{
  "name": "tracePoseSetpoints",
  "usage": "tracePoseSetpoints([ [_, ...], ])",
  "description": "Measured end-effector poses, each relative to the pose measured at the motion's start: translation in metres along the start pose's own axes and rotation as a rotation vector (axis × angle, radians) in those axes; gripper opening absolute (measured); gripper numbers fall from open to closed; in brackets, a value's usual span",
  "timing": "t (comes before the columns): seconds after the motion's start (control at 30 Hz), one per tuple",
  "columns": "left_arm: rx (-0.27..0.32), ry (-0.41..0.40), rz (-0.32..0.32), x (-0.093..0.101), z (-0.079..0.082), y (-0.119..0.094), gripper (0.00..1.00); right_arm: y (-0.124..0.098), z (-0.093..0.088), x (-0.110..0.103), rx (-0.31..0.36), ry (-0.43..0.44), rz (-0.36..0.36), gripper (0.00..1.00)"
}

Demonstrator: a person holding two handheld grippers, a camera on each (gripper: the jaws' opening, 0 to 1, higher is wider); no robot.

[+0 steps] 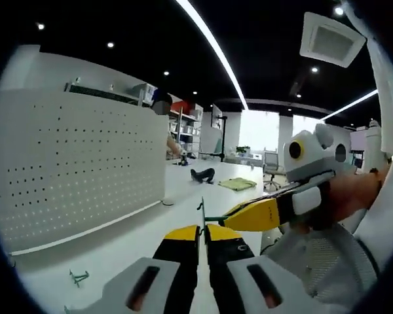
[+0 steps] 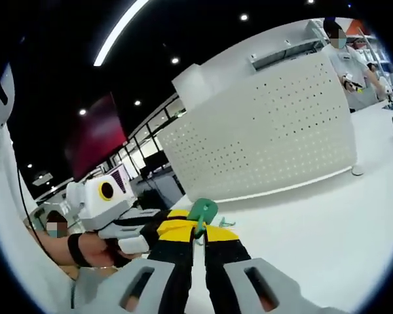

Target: Insert the hook assembly into the mounting plate slot until the hook locks in place.

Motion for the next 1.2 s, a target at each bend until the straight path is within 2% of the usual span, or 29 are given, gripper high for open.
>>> tracePoseSetpoints([
  [0.17,0.012,0.027,-0.005,0.001,0.002,0.001,0.04,0.001,0.002,0.001,0.021,0.093,-0.015,0.03],
  [0.27,0.013,0.034,-0.012,0.001,0.002,0.001,0.04,0.000,0.002,0.001,0.028,0.117,-0.025,0.02],
  [0.43,-0.005,0.042,-0.009,0.002,-0.002,0.001,0.05,0.002,0.002,-0.001,-0.012,0.039,-0.032,0.01],
  [0.57,-0.025,0.028,0.003,-0.001,-0.005,0.000,0.05,0.004,-0.001,-0.001,-0.030,0.041,-0.041,0.01],
  [0.73,-0.025,-0.001,0.010,-0.002,-0.004,-0.001,0.07,0.005,-0.001,-0.001,-0.040,-0.002,-0.046,0.01],
  [1.2,-0.049,-0.041,0.039,-0.006,-0.011,-0.012,0.14,0.013,0.015,0.003,-0.022,-0.046,-0.053,0.01],
])
Point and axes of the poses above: the point that each gripper's makers call its tool centre point, and the gripper's own axes: y roughly forward along the fingers, x roughly to its right, z roughly out of its top, the point moved 2 cm from there along -y, roughly backward along the fingers, and after that the axes turned 10 degrees about x, right-handed, at the moved point
